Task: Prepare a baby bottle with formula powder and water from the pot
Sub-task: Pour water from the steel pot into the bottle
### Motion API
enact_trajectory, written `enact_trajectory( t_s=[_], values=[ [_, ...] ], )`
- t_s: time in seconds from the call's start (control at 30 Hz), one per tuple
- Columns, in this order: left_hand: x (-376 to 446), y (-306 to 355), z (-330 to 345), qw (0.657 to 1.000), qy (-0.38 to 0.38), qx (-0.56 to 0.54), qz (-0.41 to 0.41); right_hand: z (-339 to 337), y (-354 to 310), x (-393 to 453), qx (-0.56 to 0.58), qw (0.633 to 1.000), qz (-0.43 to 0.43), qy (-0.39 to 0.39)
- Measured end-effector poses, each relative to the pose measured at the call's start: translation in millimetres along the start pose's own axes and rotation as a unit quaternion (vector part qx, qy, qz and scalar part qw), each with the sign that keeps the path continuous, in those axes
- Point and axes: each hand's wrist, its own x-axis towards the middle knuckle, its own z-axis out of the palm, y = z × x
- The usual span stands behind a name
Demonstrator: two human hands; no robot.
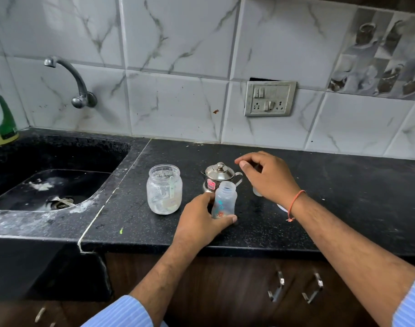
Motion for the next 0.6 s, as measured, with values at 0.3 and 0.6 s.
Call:
enact_trajectory(
  t_s=[0.3, 0.6],
  values=[
    [10.7, -3.7, -5.6, 0.999, -0.035, 0.017, 0.005, 55.6, 53.7, -31.4, 0.230, 0.944, 0.221, 0.089],
    [26.3, -7.2, -19.7, 0.995, -0.091, 0.041, 0.017, 75.0, 52.6, -11.7, 0.327, 0.919, 0.217, 0.034]
  ],
)
